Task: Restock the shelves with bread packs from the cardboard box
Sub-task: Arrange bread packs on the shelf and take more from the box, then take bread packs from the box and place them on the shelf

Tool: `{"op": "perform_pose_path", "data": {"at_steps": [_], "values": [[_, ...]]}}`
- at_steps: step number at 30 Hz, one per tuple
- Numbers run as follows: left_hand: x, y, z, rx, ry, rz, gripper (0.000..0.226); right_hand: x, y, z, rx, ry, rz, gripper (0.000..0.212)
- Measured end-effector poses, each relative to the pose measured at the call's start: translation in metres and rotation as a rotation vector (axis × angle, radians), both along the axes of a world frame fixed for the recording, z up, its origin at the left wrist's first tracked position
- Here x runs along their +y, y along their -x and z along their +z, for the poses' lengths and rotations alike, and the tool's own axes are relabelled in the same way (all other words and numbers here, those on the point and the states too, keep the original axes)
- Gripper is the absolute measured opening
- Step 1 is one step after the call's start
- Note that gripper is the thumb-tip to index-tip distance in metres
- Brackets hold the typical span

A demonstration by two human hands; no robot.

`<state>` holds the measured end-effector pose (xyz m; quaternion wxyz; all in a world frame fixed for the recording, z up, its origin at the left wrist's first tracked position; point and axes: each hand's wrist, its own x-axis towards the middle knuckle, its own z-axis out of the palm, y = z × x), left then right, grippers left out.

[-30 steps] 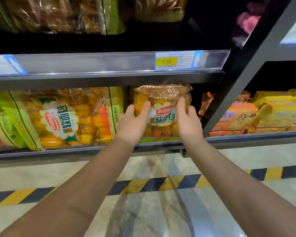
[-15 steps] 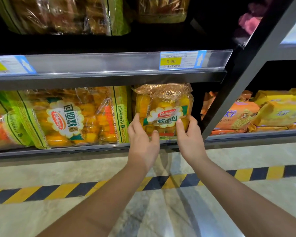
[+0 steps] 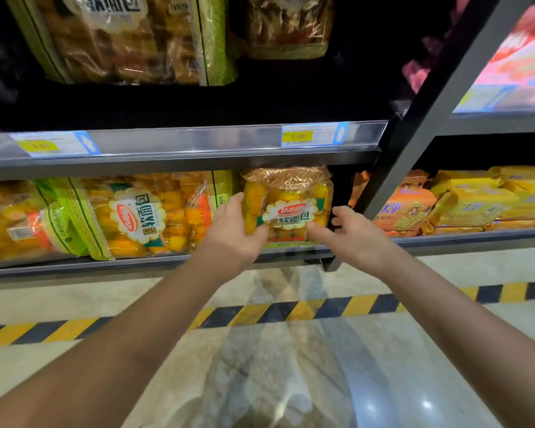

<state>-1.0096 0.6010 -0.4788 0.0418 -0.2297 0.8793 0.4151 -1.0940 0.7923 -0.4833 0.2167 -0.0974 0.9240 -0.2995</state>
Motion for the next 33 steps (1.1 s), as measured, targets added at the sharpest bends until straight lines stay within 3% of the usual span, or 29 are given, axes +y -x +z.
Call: {"op": "perform_pose_path", "data": {"at_steps": [5,9,16,24,28,33], "values": [[-0.010,-0.058,0.105,0.069,0.565,-0.318,0.073,0.017,-0.035,0.118,0.174,0.037,0.127,0.066],[-0.013,-0.086,0.208,0.029,0.803,-0.352,0.072,0.010,-0.066,0.223,0.500,-0.206,0.337,0.065],[-0.029,-0.131,0.421,0.039,0.874,-0.293,0.075,-0.011,-0.110,0.433,0.703,-0.214,0.508,0.066],[-0.040,-0.187,0.635,0.093,0.925,-0.183,0.079,-0.041,-0.160,0.650,0.675,-0.190,0.627,0.075],[-0.039,-0.227,0.707,0.052,0.905,-0.047,0.080,-0.056,-0.190,0.727,0.700,-0.124,0.739,0.070],[-0.039,-0.284,0.750,-0.014,0.951,0.149,0.079,-0.079,-0.215,0.773,0.795,-0.072,0.896,0.068]]}}
